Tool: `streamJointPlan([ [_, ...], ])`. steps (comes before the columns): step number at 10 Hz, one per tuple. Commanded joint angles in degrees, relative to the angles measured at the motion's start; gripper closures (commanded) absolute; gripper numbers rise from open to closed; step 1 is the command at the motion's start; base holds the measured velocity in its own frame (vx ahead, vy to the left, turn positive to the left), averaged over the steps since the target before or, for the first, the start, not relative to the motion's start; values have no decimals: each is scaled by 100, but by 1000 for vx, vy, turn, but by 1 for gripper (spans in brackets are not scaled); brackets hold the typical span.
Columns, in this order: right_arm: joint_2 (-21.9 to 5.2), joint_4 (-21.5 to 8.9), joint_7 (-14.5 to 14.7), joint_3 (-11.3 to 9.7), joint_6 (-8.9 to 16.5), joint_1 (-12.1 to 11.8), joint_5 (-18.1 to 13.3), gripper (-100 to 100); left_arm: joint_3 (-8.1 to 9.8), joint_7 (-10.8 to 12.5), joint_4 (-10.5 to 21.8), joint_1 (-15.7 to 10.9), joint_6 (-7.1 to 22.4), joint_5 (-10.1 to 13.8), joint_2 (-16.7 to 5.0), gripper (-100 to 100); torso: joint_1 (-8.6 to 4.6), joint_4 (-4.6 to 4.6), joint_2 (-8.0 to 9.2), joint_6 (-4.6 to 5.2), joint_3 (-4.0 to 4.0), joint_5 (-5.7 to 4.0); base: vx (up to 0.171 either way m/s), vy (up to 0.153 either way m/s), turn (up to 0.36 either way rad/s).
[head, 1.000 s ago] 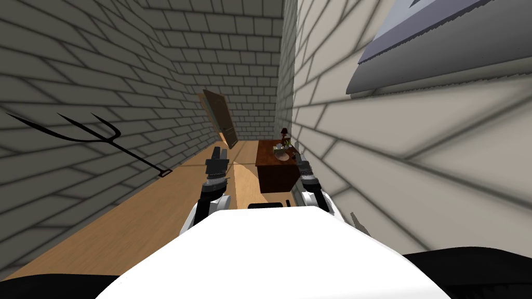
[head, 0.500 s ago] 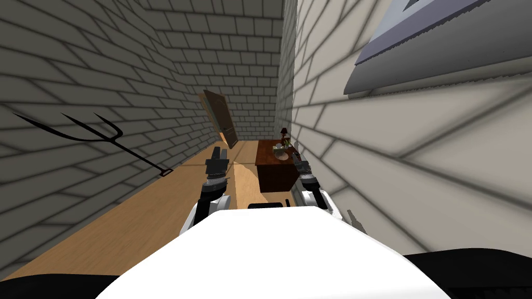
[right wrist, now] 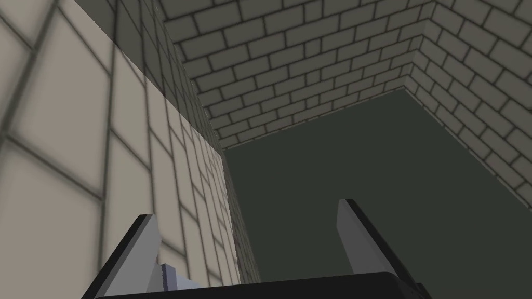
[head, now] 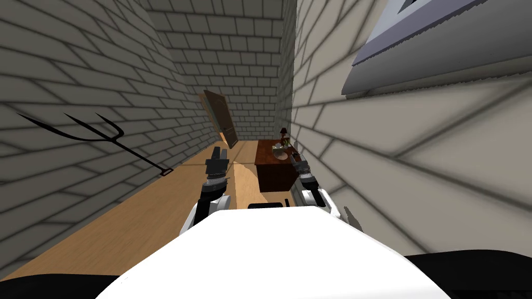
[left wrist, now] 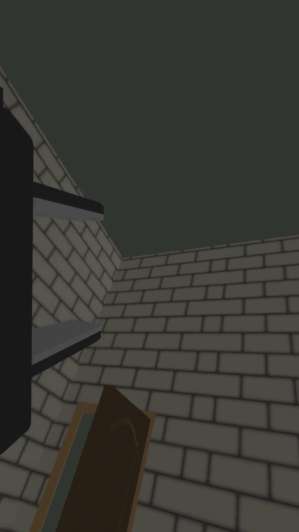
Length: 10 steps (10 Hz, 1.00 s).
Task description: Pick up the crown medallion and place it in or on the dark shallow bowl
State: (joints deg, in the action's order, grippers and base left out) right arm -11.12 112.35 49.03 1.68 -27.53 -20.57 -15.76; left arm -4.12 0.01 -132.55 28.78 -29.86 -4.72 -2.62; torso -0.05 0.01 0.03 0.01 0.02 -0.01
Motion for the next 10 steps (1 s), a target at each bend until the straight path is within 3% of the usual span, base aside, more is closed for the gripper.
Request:
streamJointPlan([
  [1,-31,-134,286,38,16,81,-233,-100,0,0,0,0,0,0,0,0,0,0,0,0,0,0,-14,-12,1],
  [3,-31,-134,480,38,16,81,-233,-100,0,0,0,0,0,0,0,0,-1,0,1,0,0,0,-9,-13,2],
  [6,-63,-400,1026,114,49,246,-700,-100,0,0,0,0,0,0,0,0,-4,-1,-3,0,-2,-1,-6,-26,1],
  [8,-63,-400,1291,114,49,246,-700,-100,0,0,0,0,0,0,0,0,-4,0,-2,0,-1,-1,-5,-17,1],
  [9,-66,-531,1488,155,64,327,-941,-100,0,0,0,0,0,0,0,0,0,-1,-3,0,-2,0,0,-25,-5],
  [10,-66,-531,1638,155,64,327,-941,-100,0,0,0,0,0,0,0,0,-4,-1,-4,0,-2,-1,0,-24,1],
])
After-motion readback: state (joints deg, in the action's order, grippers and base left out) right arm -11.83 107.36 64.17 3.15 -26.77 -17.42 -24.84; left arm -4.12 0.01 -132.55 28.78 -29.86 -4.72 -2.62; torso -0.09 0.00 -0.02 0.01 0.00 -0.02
